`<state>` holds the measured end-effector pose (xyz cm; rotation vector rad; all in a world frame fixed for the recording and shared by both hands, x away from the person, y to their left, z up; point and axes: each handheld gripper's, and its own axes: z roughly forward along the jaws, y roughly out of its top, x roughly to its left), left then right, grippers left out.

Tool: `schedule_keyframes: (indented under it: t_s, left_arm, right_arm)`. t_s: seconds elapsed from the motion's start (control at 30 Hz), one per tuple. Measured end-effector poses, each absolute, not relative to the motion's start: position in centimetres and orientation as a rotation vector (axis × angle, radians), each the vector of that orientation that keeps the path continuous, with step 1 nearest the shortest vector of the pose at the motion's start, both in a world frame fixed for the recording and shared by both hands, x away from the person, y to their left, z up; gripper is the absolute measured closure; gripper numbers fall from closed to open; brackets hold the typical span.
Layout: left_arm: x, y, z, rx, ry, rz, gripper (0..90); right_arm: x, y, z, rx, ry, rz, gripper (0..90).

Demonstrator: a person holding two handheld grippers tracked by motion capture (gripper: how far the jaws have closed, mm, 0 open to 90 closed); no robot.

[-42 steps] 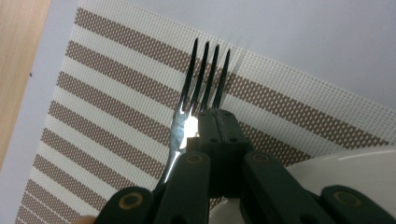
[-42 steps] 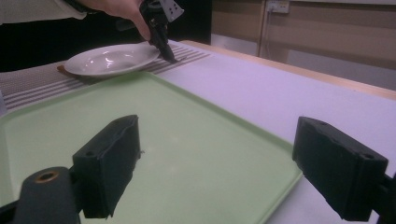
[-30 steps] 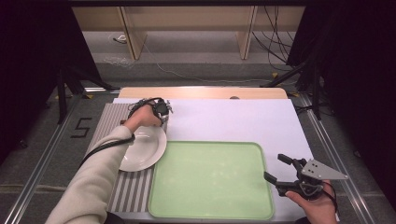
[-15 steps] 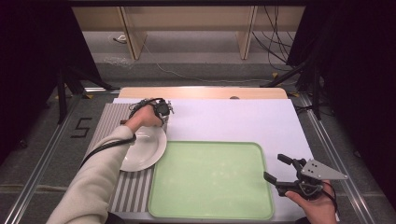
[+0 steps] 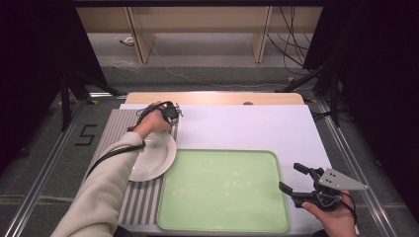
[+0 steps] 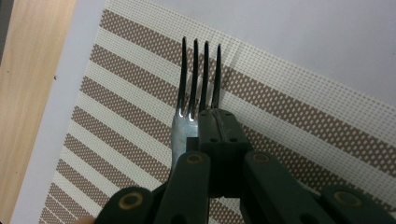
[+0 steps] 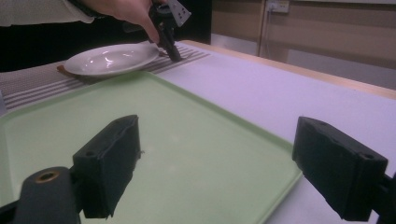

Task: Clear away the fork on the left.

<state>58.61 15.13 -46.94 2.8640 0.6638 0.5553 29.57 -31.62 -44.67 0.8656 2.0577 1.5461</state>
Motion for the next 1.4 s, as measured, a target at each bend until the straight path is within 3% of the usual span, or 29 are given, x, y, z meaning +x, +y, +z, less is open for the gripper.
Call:
schedule_keyframes:
  t_s: [1.03,1.4]
  left_arm:
    - [60.0,15.4,-46.9,2.831,0.736,0.602,89.4]
    - [59.9,19.5,-44.7,2.821,0.826,0.607,64.7]
  right_arm:
    - [29.5,-31.6,-44.6,0.864,2.063,1.546,16.5]
    - [29.6,-31.6,-44.7,0.864,2.064,1.539,16.5]
